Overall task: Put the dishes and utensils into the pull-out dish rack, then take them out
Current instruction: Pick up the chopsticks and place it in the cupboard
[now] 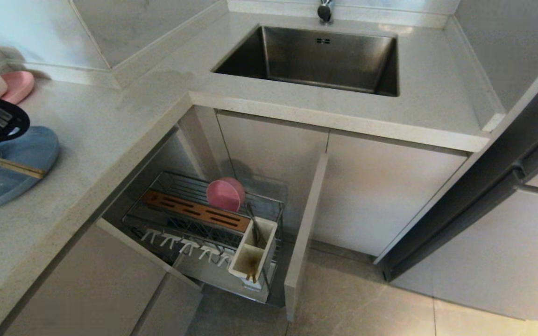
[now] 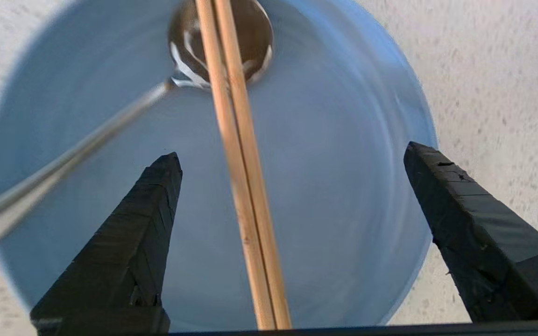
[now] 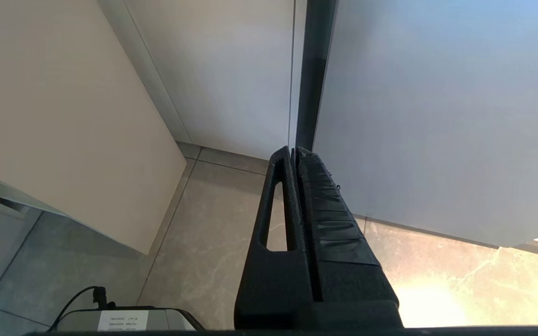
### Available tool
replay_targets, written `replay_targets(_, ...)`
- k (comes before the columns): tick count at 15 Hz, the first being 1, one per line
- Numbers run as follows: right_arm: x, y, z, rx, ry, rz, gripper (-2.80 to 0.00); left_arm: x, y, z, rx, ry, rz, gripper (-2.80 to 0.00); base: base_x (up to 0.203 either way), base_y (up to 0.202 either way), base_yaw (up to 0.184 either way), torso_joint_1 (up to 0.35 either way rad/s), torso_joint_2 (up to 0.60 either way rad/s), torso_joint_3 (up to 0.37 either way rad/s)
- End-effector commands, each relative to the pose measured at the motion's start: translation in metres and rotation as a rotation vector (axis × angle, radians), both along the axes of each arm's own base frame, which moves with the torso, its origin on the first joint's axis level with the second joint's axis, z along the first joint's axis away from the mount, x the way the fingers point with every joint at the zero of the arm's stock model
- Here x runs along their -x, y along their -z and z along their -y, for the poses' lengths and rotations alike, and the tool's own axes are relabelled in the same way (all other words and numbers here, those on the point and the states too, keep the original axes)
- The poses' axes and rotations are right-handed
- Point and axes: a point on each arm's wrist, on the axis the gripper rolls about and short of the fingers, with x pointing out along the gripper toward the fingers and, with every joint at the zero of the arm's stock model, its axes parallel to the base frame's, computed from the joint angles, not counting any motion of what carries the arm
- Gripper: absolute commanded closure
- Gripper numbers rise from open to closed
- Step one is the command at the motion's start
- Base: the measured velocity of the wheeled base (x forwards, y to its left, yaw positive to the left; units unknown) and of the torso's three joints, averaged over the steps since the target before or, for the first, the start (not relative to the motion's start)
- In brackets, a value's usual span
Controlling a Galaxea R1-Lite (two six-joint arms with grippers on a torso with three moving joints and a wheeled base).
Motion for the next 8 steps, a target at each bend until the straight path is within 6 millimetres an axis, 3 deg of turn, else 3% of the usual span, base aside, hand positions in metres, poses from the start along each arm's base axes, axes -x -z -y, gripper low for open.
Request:
replay_targets(1, -0.0001, -0.0001, 0.0000, 0.000, 0.000, -0.001, 0.00, -0.0028, 0.0036, -0.0017, 0.007, -0.006, -0.010, -2.80, 0.000, 0.000, 0.000, 0.000, 0.00, 0.000)
replay_targets(8, 0.0000, 0.0000, 0.0000, 0.000, 0.000, 0.000, 0.00, -0.0101, 0.0105, -0.0113, 0.039, 0.027, 0.008, -2.80, 0.000, 0.000, 0.000, 0.000, 0.00, 0.000)
